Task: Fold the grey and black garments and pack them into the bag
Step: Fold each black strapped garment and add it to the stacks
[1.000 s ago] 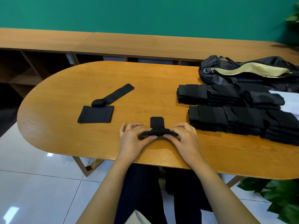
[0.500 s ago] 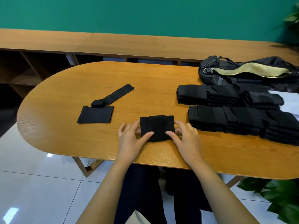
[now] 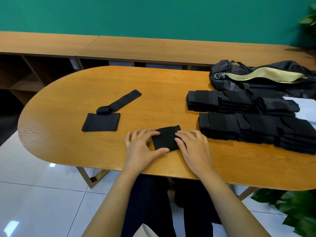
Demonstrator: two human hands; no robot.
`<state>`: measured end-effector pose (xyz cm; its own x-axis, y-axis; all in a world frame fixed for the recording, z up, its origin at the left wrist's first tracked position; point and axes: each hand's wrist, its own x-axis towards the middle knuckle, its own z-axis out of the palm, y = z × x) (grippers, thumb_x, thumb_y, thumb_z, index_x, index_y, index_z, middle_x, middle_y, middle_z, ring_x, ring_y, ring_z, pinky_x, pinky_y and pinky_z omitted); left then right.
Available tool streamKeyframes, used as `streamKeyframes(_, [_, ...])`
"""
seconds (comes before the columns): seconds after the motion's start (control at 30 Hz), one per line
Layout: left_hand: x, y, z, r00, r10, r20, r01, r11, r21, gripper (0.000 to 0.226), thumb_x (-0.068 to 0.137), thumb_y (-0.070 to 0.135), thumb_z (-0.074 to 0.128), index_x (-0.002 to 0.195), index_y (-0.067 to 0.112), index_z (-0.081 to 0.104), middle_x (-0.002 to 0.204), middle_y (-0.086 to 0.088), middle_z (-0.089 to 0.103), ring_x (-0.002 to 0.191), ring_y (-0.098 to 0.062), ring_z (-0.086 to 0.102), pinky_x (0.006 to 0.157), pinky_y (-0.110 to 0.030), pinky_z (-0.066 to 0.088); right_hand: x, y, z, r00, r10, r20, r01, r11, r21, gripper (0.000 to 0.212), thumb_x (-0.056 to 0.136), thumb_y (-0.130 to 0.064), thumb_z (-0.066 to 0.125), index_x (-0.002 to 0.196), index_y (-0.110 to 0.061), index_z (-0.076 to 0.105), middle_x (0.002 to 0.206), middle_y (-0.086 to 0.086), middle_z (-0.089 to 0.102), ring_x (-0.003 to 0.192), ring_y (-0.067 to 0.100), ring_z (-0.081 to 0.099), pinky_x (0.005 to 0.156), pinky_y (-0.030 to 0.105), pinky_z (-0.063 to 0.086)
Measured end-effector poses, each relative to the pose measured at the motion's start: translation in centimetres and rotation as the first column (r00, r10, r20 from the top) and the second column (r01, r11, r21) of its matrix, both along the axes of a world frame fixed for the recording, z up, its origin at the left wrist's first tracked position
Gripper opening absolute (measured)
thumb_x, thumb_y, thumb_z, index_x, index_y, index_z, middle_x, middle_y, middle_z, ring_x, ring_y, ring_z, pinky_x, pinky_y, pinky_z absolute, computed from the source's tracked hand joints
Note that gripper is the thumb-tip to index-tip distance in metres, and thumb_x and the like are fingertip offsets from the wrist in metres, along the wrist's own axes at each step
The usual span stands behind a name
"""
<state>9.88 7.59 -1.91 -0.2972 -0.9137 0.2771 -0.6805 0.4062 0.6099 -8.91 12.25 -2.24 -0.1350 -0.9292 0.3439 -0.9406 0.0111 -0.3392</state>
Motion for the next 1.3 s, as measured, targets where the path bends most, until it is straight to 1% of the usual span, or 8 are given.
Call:
streamKeyframes(0.17, [0.0,-0.1,0.0,0.998,-0.021,0.066,0.020,1.000,0.024,0.041,0.080,0.058,0.065,0.117,0.040,0.064,0.138,0.021,0.049,0.136,-0.009,0.028,0.118,-0.051,-0.001,0.2,0.2,0.5,0.995,0.028,0.096,-0.029,1.000,0.009,0.038,0.099,-0.040,0.046,0.132,-0.023,0.057,0.135,-0.007,0.056,0.128,0.012,0.042,0.104,0.034,0.034])
streamKeyframes(0.27, [-0.1,-0.1,0.0,0.999,0.037,0.030,-0.038,0.999,0.036,0.036,0.086,0.056,0.056,0.115,0.038,0.067,0.137,0.019,0.052,0.134,-0.010,0.032,0.118,-0.051,0.000,0.3,0.4,0.9,0.983,0.133,0.128,-0.130,0.991,-0.037,0.029,0.097,-0.045,0.043,0.112,-0.027,0.060,0.138,-0.011,0.052,0.130,0.006,0.038,0.107,0.030,0.030])
streamKeyframes(0.4, [0.0,-0.2,-0.1,0.995,0.101,-0.012,-0.100,0.994,0.046,0.031,0.090,0.051,0.052,0.111,0.036,0.069,0.133,0.016,0.057,0.129,-0.011,0.037,0.117,-0.051,0.005,0.3,0.6,0.8,0.954,0.300,-0.004,-0.300,0.953,-0.042,0.038,0.100,-0.047,0.035,0.098,-0.029,0.068,0.142,-0.010,0.050,0.135,0.007,0.033,0.115,0.033,0.020])
streamKeyframes(0.53, [-0.1,-0.2,-0.2,0.993,0.108,-0.041,-0.106,0.993,0.047,0.041,0.087,0.058,0.046,0.113,0.035,0.069,0.133,0.013,0.058,0.127,-0.012,0.039,0.117,-0.050,0.007,0.6,0.3,0.8,0.923,0.347,-0.165,-0.334,0.937,0.102,0.057,0.102,-0.054,0.020,0.120,-0.029,0.068,0.149,-0.011,0.043,0.140,0.011,0.032,0.120,0.037,0.003])
streamKeyframes(0.63, [-0.1,-0.2,-0.1,0.990,0.138,-0.029,-0.137,0.990,0.029,0.064,0.085,0.068,0.032,0.135,0.034,0.053,0.144,0.011,0.047,0.135,-0.015,0.032,0.119,-0.049,0.007,0.9,-0.1,1.4,0.894,0.332,-0.301,-0.291,0.941,0.173,0.059,0.102,-0.053,0.018,0.129,-0.024,0.062,0.150,-0.006,0.043,0.138,0.012,0.037,0.120,0.042,0.000])
streamKeyframes(0.77, [-0.1,-0.4,-0.2,0.983,0.175,-0.048,-0.171,0.982,0.075,0.068,0.090,0.066,0.027,0.150,0.034,0.026,0.158,0.008,0.024,0.146,-0.017,0.013,0.120,-0.048,0.001,-0.4,-2.2,4.3,0.890,0.138,-0.434,-0.127,0.990,0.055,0.062,0.101,-0.054,0.019,0.134,-0.015,0.056,0.156,0.001,0.033,0.143,0.020,0.031,0.119,0.050,0.002])
streamKeyframes(0.97, [-0.2,-0.3,-0.3,0.984,0.174,-0.031,-0.171,0.982,0.084,0.071,0.091,0.066,0.020,0.152,0.031,0.026,0.159,0.006,0.024,0.148,-0.016,0.009,0.120,-0.049,-0.002,-7.2,-6.6,6.9,0.866,-0.096,-0.491,0.145,0.987,0.064,0.065,0.100,-0.050,0.015,0.142,-0.013,0.048,0.160,0.003,0.022,0.147,0.025,0.019,0.118,0.051,-0.005])
streamKeyframes(1.3, [-0.2,-0.3,-0.3,0.986,0.170,-0.003,-0.169,0.982,0.081,0.071,0.092,0.068,0.016,0.152,0.030,0.026,0.157,0.007,0.027,0.146,-0.016,0.013,0.120,-0.050,-0.001,-9.5,-7.6,6.4,0.888,-0.035,-0.459,0.163,0.956,0.242,0.066,0.100,-0.055,0.012,0.146,-0.017,0.040,0.162,0.000,0.018,0.148,0.019,0.015,0.117,0.054,-0.009])
